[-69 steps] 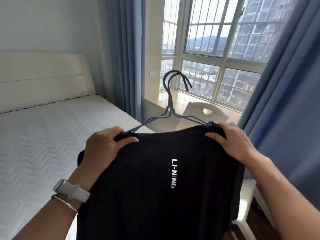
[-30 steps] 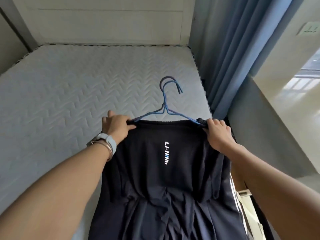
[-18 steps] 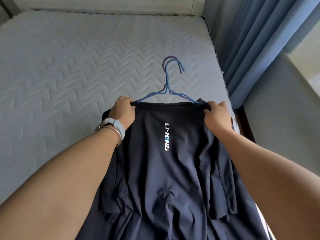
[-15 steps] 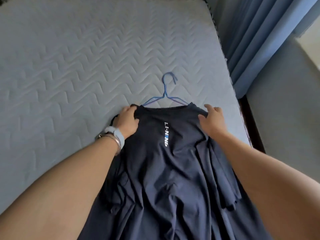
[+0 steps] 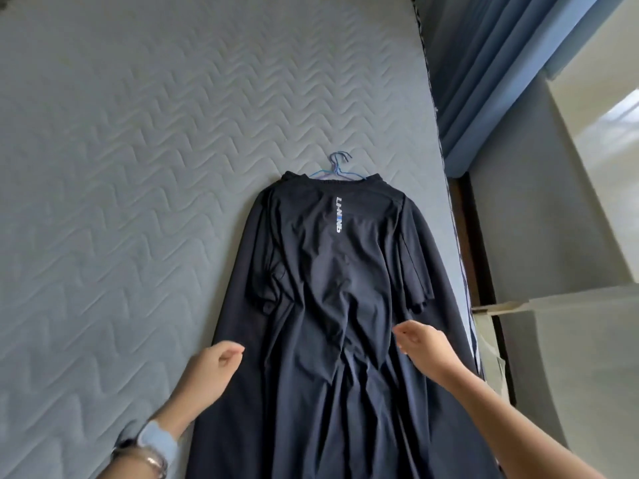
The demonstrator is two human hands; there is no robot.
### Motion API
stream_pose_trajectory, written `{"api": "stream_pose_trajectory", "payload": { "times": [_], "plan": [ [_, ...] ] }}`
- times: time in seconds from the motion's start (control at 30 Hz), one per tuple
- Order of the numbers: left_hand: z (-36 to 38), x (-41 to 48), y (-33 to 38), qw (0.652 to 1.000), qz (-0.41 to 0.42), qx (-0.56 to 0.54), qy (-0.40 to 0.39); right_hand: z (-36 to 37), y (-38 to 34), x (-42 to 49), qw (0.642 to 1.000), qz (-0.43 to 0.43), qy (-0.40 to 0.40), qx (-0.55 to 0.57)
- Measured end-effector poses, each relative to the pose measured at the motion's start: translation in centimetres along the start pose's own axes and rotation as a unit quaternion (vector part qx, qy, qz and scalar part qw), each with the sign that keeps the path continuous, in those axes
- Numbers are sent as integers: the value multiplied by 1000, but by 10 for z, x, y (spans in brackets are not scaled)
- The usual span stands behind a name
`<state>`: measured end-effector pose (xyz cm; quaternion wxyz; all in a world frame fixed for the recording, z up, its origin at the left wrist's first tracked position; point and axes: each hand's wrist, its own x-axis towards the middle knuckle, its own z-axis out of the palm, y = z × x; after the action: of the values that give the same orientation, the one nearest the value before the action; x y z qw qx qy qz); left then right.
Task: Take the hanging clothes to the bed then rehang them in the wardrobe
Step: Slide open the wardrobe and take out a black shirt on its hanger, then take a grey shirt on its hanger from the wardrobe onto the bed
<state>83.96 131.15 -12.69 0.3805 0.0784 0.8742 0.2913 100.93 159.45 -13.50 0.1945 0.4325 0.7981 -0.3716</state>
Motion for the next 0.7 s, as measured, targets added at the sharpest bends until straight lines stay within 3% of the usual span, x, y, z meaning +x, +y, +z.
{"api": "stream_pose_trajectory", "payload": {
  "times": [0.3, 0.47, 0.63, 0.7],
  "plan": [
    [49, -243, -170, 977, -156, -144, 26, 102, 71, -182, 987, -6, -154, -53],
    [99, -339, -249, 903, -292, -294, 115, 144, 76, -229, 961, 21, -260, -97],
    [110, -386, -303, 833, -348, -401, 156, 174, 34, -220, 958, 7, -250, -138],
    [105, -396, -331, 821, -350, -416, 174, 195, -1, -221, 958, -15, -225, -176]
  ]
}}
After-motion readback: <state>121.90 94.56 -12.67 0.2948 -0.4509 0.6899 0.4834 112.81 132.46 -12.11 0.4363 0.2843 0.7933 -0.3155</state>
